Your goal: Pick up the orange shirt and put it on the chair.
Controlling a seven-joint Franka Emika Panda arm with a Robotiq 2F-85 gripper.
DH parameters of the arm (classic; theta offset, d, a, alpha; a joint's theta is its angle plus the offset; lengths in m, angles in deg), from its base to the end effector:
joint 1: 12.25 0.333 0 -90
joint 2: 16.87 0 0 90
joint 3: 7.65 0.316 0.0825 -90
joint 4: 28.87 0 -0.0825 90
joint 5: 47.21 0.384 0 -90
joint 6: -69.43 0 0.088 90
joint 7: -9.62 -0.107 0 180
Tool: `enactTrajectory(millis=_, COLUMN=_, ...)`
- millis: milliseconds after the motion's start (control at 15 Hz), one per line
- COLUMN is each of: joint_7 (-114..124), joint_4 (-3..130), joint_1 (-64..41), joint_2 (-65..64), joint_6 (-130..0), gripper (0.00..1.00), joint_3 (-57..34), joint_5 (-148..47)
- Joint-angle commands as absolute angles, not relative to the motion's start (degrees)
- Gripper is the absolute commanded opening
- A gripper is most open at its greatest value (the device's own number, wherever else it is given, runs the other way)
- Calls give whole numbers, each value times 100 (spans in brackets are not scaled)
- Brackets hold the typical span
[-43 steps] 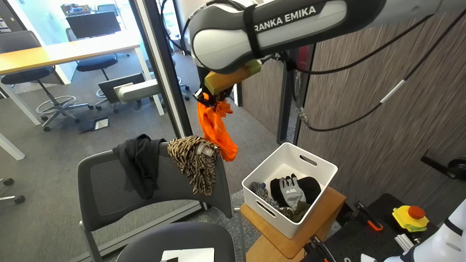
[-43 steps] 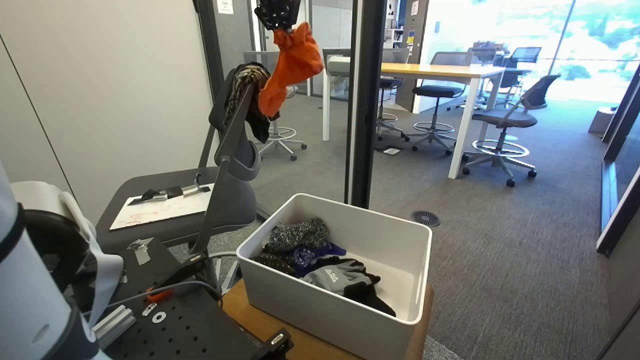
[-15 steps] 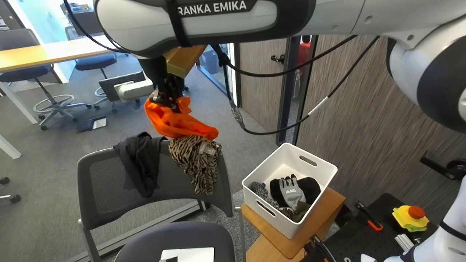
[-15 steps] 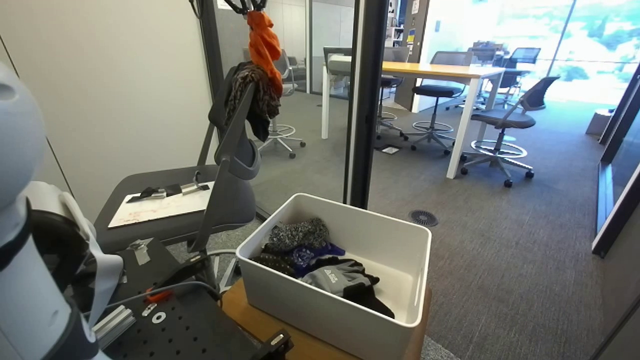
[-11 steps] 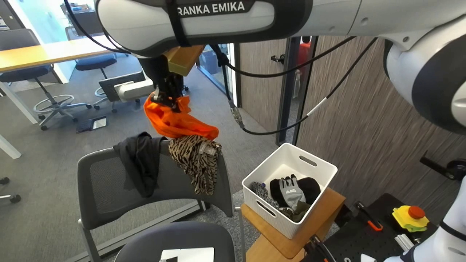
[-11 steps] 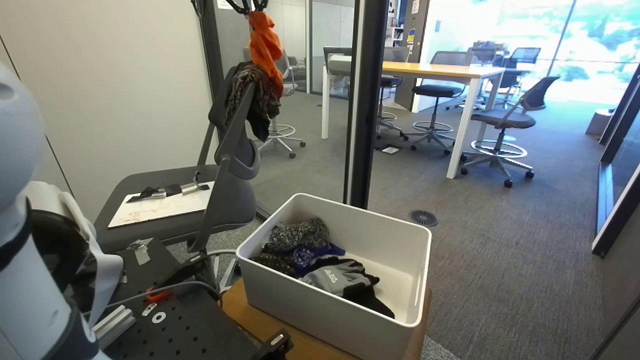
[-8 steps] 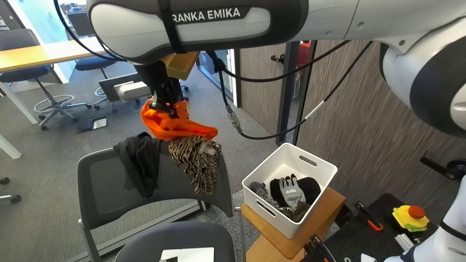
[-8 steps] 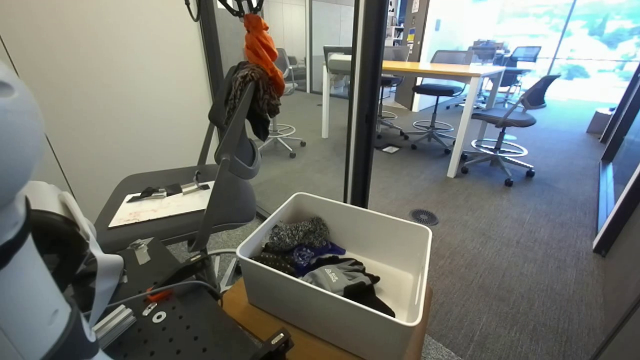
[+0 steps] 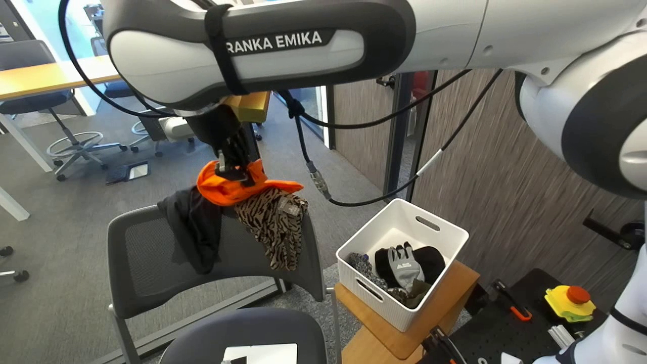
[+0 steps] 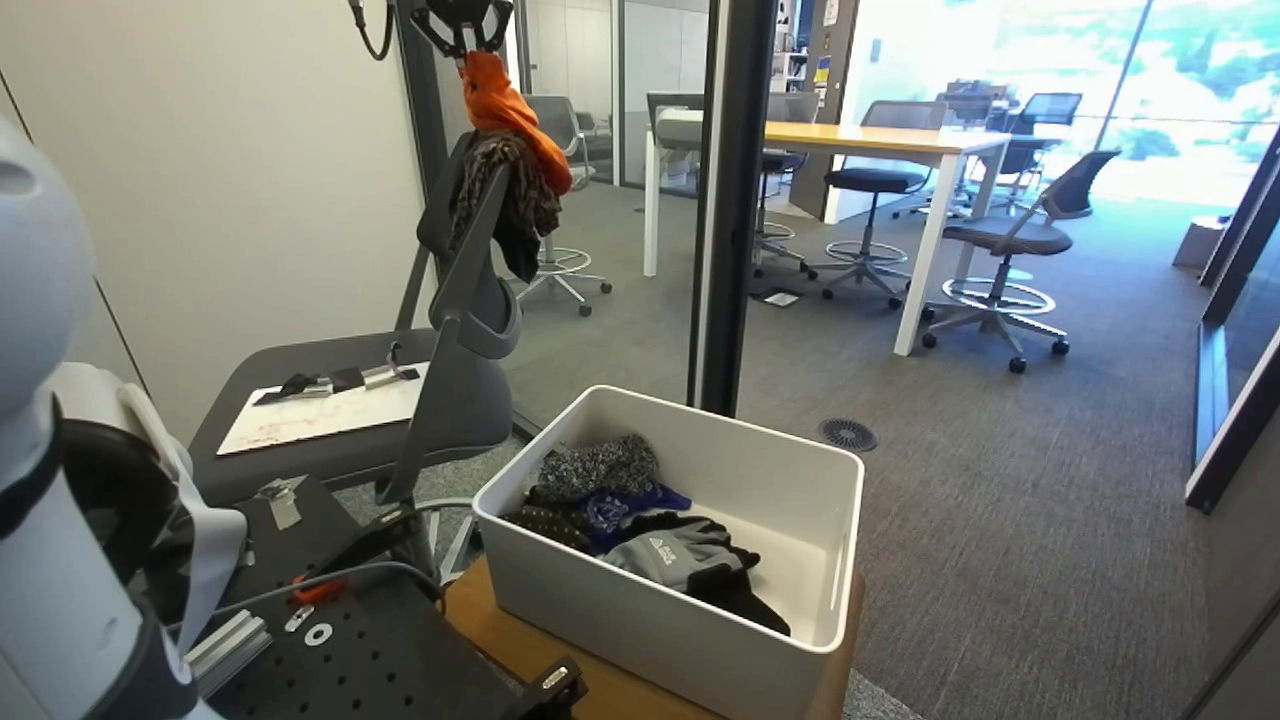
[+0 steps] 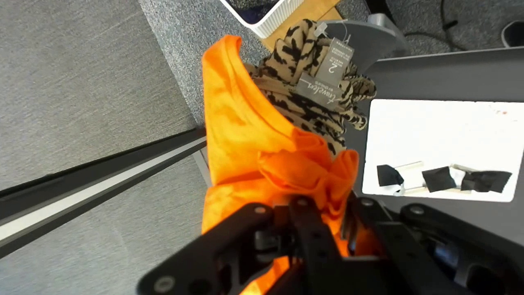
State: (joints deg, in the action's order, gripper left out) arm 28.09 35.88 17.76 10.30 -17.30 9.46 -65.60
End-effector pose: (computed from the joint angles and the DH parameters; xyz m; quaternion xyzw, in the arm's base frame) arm 0.5226 0.4375 0.5429 0.8452 0.5250 -0.0133 0.0988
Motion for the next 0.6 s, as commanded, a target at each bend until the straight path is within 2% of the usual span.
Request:
enactTrajectory(millis=0, joint_7=3190, joint_4=3411, joint_1=1754, joint_2=1067, joint_6=-1414, gripper=7, joint_3=1012, joint_5=-6463)
enactTrajectory(millis=67, joint_7=3241, joint_4=3431, joint_1=1771, joint_2=1051, joint_6=-1334, gripper=12, joint_3=1015, joint_5=-6482)
enactTrajectory(millis=133, joint_7=3298, joint_4=3443, joint_1=1781, joint_2=1028, joint_6=-1260, gripper=41, joint_3=1019, joint_5=-6505)
enactTrajectory(millis=200, joint_7=3355, joint_4=3458, joint_1=1792, joint_2=1014, joint_6=-1194, gripper=42, joint_3=1033, joint_5=-6514)
enactTrajectory(millis=533, joint_7=3539, joint_4=3537, joint_1=1843, joint_2=867, joint_6=-901, gripper=78, joint_3=1110, joint_5=-6524)
